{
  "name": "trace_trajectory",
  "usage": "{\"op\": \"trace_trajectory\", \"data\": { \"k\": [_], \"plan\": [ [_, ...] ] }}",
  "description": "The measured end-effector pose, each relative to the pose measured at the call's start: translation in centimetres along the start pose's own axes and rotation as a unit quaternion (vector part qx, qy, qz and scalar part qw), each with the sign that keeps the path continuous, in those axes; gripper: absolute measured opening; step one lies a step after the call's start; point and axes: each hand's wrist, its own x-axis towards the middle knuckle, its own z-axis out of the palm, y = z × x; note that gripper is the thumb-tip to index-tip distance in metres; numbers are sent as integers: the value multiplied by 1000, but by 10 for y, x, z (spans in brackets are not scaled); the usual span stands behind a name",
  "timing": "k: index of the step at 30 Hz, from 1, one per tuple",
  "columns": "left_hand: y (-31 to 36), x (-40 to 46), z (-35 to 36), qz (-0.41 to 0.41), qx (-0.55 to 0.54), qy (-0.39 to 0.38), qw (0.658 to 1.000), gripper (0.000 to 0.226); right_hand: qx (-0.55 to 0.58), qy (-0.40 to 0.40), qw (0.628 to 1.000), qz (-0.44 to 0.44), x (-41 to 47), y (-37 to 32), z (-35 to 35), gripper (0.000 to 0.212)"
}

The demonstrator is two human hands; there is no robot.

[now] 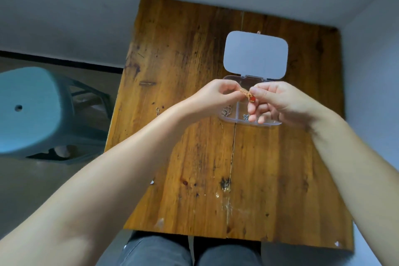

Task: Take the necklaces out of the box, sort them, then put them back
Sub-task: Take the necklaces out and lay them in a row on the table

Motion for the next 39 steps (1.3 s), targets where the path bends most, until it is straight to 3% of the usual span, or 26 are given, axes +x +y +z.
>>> {"op": "trace_trajectory", "data": {
  "k": [4, 6, 10, 14, 18, 20, 24, 28, 33, 36, 39],
  "plan": [
    [-12, -18, -39, -57, -106, -143, 982, 27, 117, 53, 992, 1, -12, 27, 27, 16],
    [-24, -23, -53, -83, -135, -179, 971, 28, 182, 96, 979, -1, -14, 45, 44, 14],
    [-56, -22, -67, -140, -110, -107, 978, 31, 286, 178, 942, -3, -17, 89, 88, 11],
    [-92, -18, -66, -164, 90, -17, 982, 33, 312, 219, 924, 40, -15, 132, 146, 11],
    [-115, -19, -53, -78, 341, -51, 935, 24, 177, 312, 921, 156, 3, 163, 204, 7],
    [-121, -20, -49, -21, 431, -54, 901, 23, 90, 336, 923, 164, 12, 173, 224, 6],
    [-127, -19, -46, 64, 525, -81, 845, 25, -58, 342, 925, 157, 18, 186, 241, 7],
    [-132, -19, -45, 112, 572, -73, 809, 24, -197, 291, 920, 172, 17, 189, 239, 7],
    [-122, -15, -31, 105, 549, -27, 829, 33, -171, 269, 937, 140, 5, 169, 205, 13],
    [-106, -11, -13, 141, 510, 7, 849, 39, -168, 345, 919, 87, 0, 143, 137, 6],
    [-92, -5, 9, 137, 478, 20, 867, 41, -213, 431, 877, 18, -1, 113, 50, 18]
  ]
}}
